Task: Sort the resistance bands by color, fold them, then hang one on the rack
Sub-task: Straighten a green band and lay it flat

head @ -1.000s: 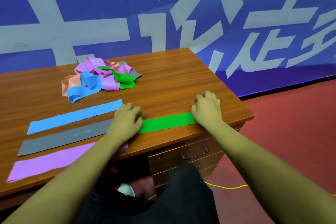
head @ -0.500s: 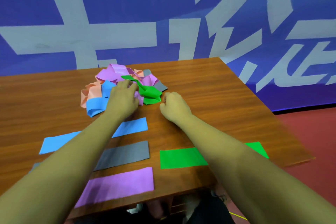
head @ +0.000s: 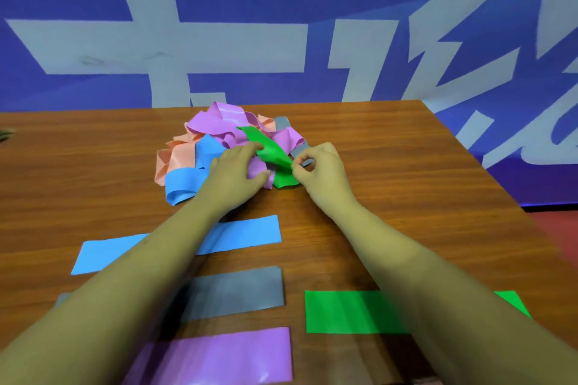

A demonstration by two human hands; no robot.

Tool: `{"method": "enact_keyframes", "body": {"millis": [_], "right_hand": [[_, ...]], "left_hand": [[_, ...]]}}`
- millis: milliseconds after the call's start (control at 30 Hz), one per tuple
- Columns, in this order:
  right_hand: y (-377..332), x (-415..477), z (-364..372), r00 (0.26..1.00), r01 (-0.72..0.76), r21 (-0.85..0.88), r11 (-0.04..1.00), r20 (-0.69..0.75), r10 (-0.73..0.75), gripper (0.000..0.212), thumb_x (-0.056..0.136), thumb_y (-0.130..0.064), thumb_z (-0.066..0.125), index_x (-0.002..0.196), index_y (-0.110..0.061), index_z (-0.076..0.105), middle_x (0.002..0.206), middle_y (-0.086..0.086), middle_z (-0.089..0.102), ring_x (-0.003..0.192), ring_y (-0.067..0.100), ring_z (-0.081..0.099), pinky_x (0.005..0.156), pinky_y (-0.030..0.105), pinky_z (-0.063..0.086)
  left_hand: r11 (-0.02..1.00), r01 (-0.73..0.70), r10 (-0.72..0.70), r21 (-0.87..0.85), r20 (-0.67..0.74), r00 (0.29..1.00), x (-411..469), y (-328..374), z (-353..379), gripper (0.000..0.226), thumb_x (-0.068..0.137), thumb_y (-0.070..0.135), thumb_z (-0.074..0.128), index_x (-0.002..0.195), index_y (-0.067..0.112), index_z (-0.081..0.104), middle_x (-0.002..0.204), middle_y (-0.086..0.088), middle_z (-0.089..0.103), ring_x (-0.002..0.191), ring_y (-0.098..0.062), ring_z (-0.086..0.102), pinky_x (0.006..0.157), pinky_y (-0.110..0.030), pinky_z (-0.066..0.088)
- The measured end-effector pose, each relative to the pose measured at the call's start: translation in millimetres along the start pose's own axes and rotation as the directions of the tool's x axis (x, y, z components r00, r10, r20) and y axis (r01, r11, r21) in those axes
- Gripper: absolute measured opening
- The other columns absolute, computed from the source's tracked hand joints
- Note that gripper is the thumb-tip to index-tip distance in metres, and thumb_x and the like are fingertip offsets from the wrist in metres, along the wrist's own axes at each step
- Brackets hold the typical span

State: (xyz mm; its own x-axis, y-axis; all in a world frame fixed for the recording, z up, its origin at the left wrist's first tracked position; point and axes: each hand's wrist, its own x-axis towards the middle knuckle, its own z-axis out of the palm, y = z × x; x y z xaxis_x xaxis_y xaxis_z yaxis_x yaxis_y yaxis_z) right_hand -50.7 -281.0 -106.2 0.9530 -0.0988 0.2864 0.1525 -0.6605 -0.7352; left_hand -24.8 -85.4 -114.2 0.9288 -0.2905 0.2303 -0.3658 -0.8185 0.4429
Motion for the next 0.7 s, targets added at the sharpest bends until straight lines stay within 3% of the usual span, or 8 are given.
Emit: {"method": "enact_keyframes", "body": {"millis": [100,200,267,333,367,500,567,700], "right_hand": [[-27,-6,-27,0.995,0.099,0.127,0.987,-0.009,-0.099,0.009,0.080,-0.009,0.070,0.079,-0.018,0.068,0.093,0.004,0.056,0.077,0.013,0.053,0.073,0.022,0.044],[-59,-8,-56,0.986,0.162,0.209,0.964,-0.069,-0.151,0.017,0.080,-0.008,0.068,0.075,-0.023,0.061,0.084,-0.001,0.060,0.065,0.007,0.053,0.064,0.022,0.042],[-79,-10,-76,0.984,0.172,0.261,0.950,-0.096,-0.152,0.017,0.082,-0.006,0.066,0.075,-0.021,0.060,0.074,-0.006,0.059,0.058,0.001,0.050,0.059,0.015,0.038],[-97,-13,-96,0.983,0.173,0.311,0.935,-0.112,-0.145,0.014,0.084,-0.004,0.065,0.078,-0.015,0.061,0.069,-0.007,0.059,0.057,-0.001,0.049,0.058,0.013,0.038],[-104,-15,-106,0.982,0.175,0.336,0.925,-0.123,-0.141,0.012,0.085,-0.003,0.065,0.079,-0.013,0.062,0.068,-0.006,0.059,0.058,0.000,0.050,0.059,0.014,0.040],[-123,-27,-139,0.977,0.180,0.407,0.896,-0.176,-0.117,0.008,0.087,-0.005,0.065,0.080,-0.010,0.064,0.063,-0.004,0.059,0.058,0.007,0.053,0.060,0.023,0.044],[-131,-35,-153,0.975,0.182,0.452,0.873,-0.197,-0.101,0.015,0.088,-0.005,0.064,0.076,-0.014,0.062,0.058,-0.007,0.057,0.052,0.003,0.051,0.055,0.018,0.041],[-153,-49,-174,0.967,0.164,0.524,0.836,-0.254,-0.030,0.019,0.088,-0.002,0.061,0.073,-0.013,0.060,0.051,-0.004,0.053,0.043,0.003,0.048,0.047,0.015,0.039]], "left_hand": [[0.987,-0.067,0.062,-0.149,-0.033,0.998,0,15,-15,0.065,0.083,0.067,0.044,0.141,0.037,0.043,0.138,-0.001,0.053,0.128,-0.024,0.046,0.109,-0.043,0.035],[0.980,-0.107,0.092,-0.165,-0.099,0.991,1,35,-36,0.050,0.087,0.050,0.051,0.126,0.022,0.065,0.138,-0.007,0.049,0.130,-0.026,0.040,0.111,-0.033,0.027],[0.956,-0.142,0.095,-0.255,-0.185,0.978,0,52,-54,0.041,0.088,0.040,0.055,0.116,0.015,0.071,0.132,-0.005,0.051,0.127,-0.020,0.043,0.108,-0.018,0.026],[0.911,-0.212,0.116,-0.354,-0.274,0.955,-5,73,-76,0.034,0.088,0.033,0.058,0.109,0.010,0.072,0.123,-0.004,0.056,0.115,-0.012,0.051,0.100,-0.008,0.031],[0.884,-0.247,0.130,-0.397,-0.298,0.946,-9,84,-88,0.028,0.088,0.029,0.060,0.105,0.010,0.072,0.116,-0.003,0.061,0.108,-0.011,0.055,0.096,-0.011,0.037],[0.704,-0.196,0.140,-0.683,-0.138,0.981,-28,126,-129,0.008,0.091,0.022,0.065,0.087,0.017,0.070,0.085,0.001,0.075,0.081,-0.011,0.068,0.081,-0.024,0.052],[0.655,-0.170,0.180,-0.736,-0.067,0.981,-39,139,-142,0.019,0.086,0.028,0.068,0.089,0.010,0.070,0.085,-0.010,0.072,0.079,-0.019,0.066,0.077,-0.030,0.051],[0.659,-0.080,0.237,-0.747,0.105,0.966,-63,151,-144,0.018,0.090,0.012,0.066,0.106,0.003,0.068,0.093,-0.010,0.070,0.082,-0.012,0.064,0.072,-0.022,0.051]]}}
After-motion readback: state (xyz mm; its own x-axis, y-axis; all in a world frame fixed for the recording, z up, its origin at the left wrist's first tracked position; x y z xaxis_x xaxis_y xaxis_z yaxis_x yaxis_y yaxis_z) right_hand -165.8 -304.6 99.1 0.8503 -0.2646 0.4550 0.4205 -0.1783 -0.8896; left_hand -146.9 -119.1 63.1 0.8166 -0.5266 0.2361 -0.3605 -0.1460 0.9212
